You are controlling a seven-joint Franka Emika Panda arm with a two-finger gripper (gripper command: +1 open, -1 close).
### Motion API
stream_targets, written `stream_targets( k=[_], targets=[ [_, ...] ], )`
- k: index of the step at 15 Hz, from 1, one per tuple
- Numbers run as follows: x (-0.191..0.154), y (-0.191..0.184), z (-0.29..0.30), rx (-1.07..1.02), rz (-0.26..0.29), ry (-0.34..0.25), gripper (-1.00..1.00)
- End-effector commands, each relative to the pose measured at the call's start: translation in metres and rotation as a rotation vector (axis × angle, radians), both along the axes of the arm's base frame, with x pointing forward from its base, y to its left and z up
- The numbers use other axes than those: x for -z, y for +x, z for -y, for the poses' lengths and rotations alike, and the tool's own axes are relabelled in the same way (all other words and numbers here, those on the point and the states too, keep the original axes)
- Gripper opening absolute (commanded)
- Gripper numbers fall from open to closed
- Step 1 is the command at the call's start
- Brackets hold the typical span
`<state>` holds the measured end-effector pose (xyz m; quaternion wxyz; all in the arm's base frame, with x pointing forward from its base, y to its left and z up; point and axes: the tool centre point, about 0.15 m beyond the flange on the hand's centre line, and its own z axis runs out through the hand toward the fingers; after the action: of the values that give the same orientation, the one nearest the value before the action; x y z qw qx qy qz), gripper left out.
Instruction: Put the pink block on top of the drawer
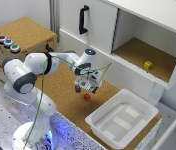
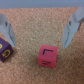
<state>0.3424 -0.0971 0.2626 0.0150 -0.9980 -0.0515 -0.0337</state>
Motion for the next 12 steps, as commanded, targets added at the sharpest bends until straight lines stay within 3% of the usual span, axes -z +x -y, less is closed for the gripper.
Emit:
stream_targets(
  k=[1, 7, 12],
  targets=[
    [0.018, -0.006, 0.017, 0.071, 0.106, -0.096, 1.0],
    [0.043, 0.005, 0.007, 0.061, 0.094, -0.083, 1.0],
    [0.048, 0.014, 0.008, 0.082, 0.101, -0.135, 1.0]
  ],
)
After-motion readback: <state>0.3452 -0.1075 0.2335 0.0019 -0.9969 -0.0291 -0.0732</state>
